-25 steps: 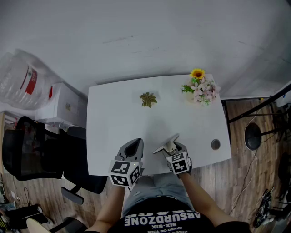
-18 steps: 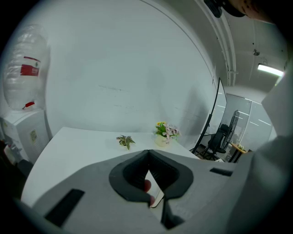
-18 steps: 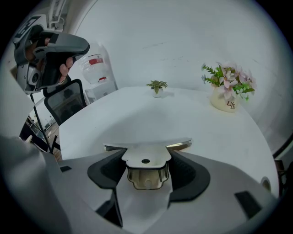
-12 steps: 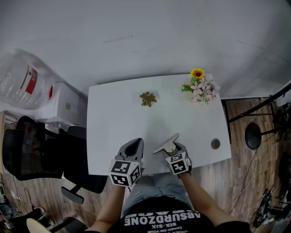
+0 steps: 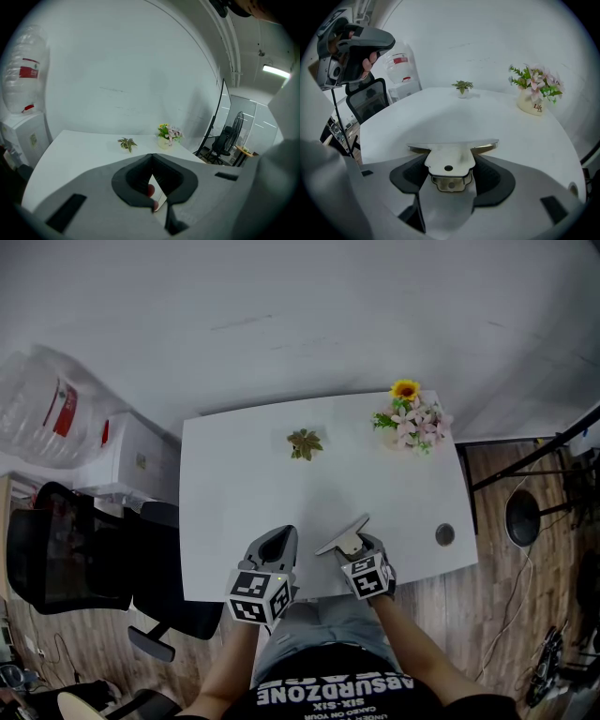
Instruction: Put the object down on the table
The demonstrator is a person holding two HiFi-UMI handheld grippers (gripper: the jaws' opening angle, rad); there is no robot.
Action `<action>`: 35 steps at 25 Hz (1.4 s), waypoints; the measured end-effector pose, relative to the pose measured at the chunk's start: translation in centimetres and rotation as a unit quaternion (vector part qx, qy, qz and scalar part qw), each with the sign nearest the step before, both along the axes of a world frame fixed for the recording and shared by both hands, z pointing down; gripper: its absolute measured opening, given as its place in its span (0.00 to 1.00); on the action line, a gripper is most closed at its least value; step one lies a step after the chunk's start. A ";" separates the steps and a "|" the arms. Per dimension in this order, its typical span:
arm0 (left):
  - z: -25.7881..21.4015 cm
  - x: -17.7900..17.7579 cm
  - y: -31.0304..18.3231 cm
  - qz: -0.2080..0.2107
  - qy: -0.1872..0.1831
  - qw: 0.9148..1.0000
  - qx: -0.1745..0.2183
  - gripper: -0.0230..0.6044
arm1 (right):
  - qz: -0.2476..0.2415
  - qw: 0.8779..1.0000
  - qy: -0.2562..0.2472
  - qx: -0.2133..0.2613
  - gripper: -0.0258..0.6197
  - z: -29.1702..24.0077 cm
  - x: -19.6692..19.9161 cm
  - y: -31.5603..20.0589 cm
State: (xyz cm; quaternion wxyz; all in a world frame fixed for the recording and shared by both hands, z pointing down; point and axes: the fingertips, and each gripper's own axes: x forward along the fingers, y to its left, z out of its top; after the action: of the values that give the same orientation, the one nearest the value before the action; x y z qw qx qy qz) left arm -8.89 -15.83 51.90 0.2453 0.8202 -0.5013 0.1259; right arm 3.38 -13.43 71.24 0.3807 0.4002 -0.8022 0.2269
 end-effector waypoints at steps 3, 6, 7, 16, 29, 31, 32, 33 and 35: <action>0.0 0.1 0.0 0.002 0.000 1.000 0.000 0.04 | 0.000 1.000 -0.004 -0.001 0.48 0.1 0.0 0.0; -0.1 0.2 0.0 0.003 0.000 1.000 0.001 0.04 | -0.002 1.000 -0.008 -0.003 0.48 0.2 0.0 0.0; -0.1 0.2 0.0 0.003 0.000 1.000 0.001 0.04 | -0.002 1.000 -0.009 -0.004 0.48 0.2 0.0 0.0; -0.2 0.3 0.3 0.004 0.002 1.000 0.003 0.04 | 0.025 0.999 -0.042 -0.008 0.49 -0.5 0.0 -0.4; -1.1 0.7 0.9 0.010 0.007 1.000 0.015 0.04 | 0.033 0.997 -0.072 0.022 0.49 -3.9 -0.1 -0.4; -1.2 0.8 1.0 0.011 0.007 1.000 0.016 0.04 | 0.039 0.996 -0.079 0.031 0.49 -4.8 -0.1 -0.5; -1.3 0.8 1.1 0.011 0.008 1.000 0.017 0.04 | 0.041 0.995 -0.084 0.035 0.49 -5.2 0.0 -0.5; -1.3 0.9 1.2 0.012 0.008 1.000 0.017 0.04 | 0.043 0.994 -0.088 0.040 0.49 -5.7 0.0 -0.5; -1.4 1.0 1.3 0.013 0.009 1.000 0.018 0.04 | 0.047 0.993 -0.097 0.049 0.49 -6.5 0.1 -0.6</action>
State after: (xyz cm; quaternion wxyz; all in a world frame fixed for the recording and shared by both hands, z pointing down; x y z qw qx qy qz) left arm -7.89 -14.49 50.55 0.2333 0.8320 -0.4906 0.1125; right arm 3.48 -13.99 64.71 0.2706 0.4314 -0.8257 0.2428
